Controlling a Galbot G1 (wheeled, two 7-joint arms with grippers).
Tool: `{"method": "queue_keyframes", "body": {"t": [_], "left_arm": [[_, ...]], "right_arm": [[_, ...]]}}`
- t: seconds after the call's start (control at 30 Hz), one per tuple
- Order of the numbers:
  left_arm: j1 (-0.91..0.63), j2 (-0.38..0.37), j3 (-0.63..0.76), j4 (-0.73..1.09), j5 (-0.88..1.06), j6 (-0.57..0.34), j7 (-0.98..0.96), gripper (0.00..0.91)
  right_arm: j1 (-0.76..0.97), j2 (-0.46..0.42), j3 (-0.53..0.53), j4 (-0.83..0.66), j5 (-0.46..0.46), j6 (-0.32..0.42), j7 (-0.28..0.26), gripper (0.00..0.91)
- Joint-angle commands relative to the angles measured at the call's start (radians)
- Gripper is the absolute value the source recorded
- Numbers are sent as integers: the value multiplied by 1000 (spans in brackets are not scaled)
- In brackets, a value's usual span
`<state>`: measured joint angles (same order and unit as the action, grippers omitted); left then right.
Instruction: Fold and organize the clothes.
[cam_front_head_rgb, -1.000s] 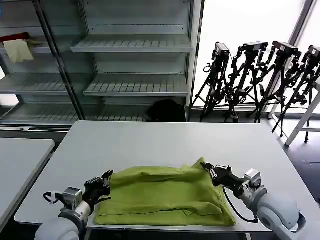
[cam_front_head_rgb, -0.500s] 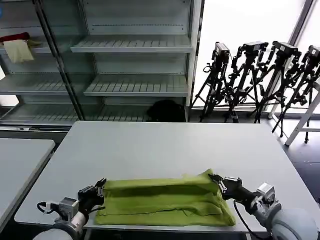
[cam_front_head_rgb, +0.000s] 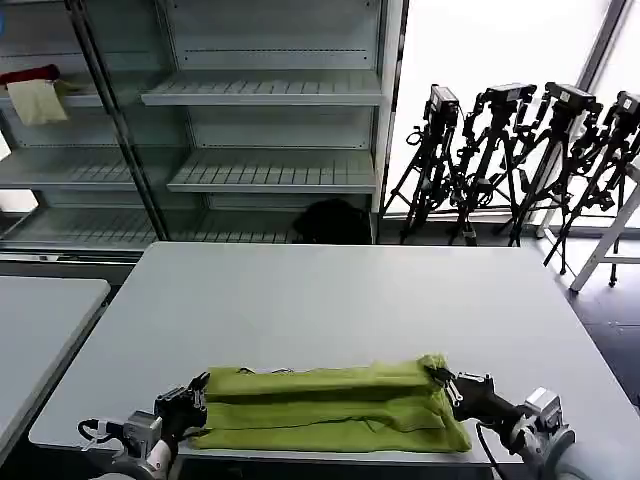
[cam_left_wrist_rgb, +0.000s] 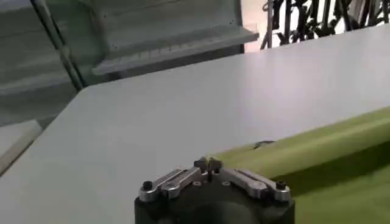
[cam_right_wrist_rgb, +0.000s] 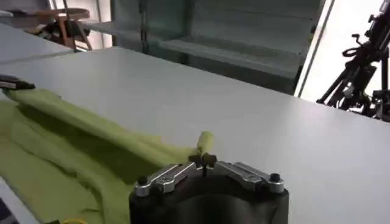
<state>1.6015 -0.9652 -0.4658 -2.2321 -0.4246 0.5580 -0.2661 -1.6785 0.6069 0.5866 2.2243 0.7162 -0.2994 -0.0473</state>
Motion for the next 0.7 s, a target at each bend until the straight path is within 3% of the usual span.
{"method": "queue_keyframes", "body": {"t": [0.03,0.07,0.1,0.13,0.2,0.33,0.37,0.47,0.5,0.53,0.7], "left_arm": [[17,-6,12,8,45,-12,-7,222],[20,-8,18,8,48,-14,-11,363],[25,-13,24,9,56,-21,-14,705],[26,-15,29,9,59,-25,-17,836],[29,-25,42,13,65,-36,-29,856],[45,-24,56,24,93,-81,-19,846],[48,-25,59,33,107,-93,-17,846],[52,-25,61,46,155,-112,-9,846],[55,-24,60,51,170,-119,-6,846],[57,-21,58,51,176,-122,-4,846],[84,-3,41,12,224,-127,4,867]], "right_arm": [[-84,32,4,9,-19,32,77,0],[-84,40,-9,6,-23,40,94,0],[-80,60,-39,1,-36,59,154,10],[-77,68,-51,1,-39,61,187,131],[-61,95,-105,-5,-40,64,263,212],[-38,132,-155,-32,-55,81,341,232],[-36,140,-172,-35,-61,83,374,494],[-39,166,-223,-35,-97,93,458,494],[-41,172,-240,-30,-108,100,501,907],[-43,175,-247,-29,-113,101,506,907],[-35,214,-277,39,-114,76,650,907]]}}
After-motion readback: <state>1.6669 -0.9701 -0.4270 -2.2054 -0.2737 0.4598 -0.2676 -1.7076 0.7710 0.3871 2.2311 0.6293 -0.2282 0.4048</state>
